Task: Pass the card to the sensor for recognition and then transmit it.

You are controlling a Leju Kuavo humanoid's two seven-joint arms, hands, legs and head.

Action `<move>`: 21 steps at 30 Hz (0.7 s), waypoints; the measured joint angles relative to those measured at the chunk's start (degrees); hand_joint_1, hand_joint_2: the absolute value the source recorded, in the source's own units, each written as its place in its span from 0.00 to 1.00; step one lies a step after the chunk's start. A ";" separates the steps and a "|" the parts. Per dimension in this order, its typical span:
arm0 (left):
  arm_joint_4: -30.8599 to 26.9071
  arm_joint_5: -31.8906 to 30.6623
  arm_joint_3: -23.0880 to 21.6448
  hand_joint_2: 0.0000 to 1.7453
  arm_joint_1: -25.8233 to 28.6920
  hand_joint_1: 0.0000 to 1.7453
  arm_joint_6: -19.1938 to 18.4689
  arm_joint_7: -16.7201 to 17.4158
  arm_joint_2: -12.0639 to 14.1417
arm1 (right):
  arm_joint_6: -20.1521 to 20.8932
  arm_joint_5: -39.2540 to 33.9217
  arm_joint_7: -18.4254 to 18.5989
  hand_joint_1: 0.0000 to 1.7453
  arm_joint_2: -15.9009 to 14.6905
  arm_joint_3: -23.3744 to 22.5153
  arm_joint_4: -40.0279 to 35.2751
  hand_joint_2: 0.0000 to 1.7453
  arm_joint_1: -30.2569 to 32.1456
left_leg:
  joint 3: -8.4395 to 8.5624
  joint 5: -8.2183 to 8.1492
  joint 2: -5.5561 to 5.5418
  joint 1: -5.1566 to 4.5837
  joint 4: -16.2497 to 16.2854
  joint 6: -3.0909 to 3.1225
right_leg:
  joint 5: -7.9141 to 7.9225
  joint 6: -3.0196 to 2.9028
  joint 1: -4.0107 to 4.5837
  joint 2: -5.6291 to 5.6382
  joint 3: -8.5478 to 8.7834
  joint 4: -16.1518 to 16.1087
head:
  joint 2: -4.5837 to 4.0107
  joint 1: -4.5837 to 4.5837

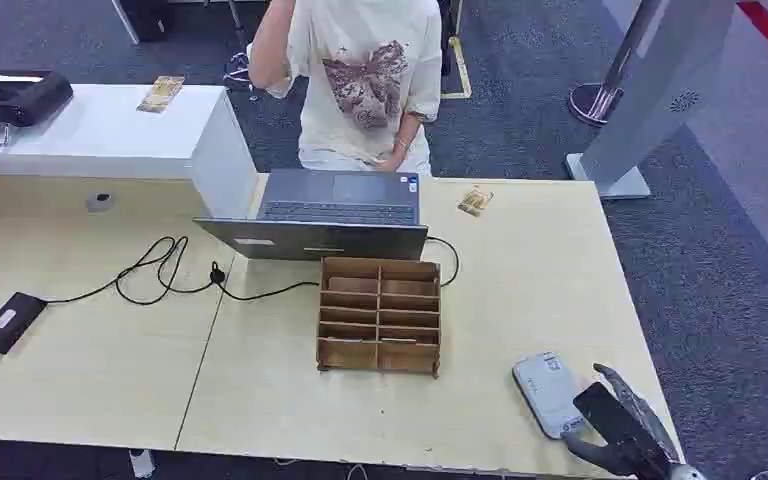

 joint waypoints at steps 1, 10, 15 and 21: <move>0.00 -0.06 0.02 0.00 0.00 0.00 -0.04 0.00 0.00 | 0.42 -0.59 0.24 0.00 -0.22 0.06 0.00 1.00 0.02 | 0.00 0.00 0.00 0.00 0.00 0.00 | 0.00 0.00 0.00 0.00 0.00 0.00 | 0.00 0.00; 0.00 -0.81 0.85 0.00 -0.04 0.00 -0.46 -0.20 0.00 | 3.22 -6.88 0.98 0.00 -3.71 1.29 -0.70 1.00 1.52 | -0.01 -0.02 -0.02 0.00 0.00 -0.03 | -0.01 0.00 0.00 -0.03 0.01 0.00 | 0.00 -0.02; 0.00 -1.14 1.18 0.00 -0.18 0.00 -0.50 -0.35 0.00 | 3.94 -9.72 1.09 0.00 -5.99 2.77 -1.68 1.00 2.65 | 0.00 -0.04 0.03 0.00 0.00 -0.05 | -0.01 -0.01 0.00 0.03 -0.04 0.00 | 0.02 0.00; 0.00 -1.46 1.40 0.00 -0.29 0.00 -0.61 -0.44 0.00 | 4.97 -15.33 1.07 0.00 -8.81 4.42 -3.39 1.00 4.29 | -0.01 -0.05 0.03 0.00 0.00 -0.05 | -0.02 -0.01 0.00 0.04 -0.05 0.00 | 0.02 0.00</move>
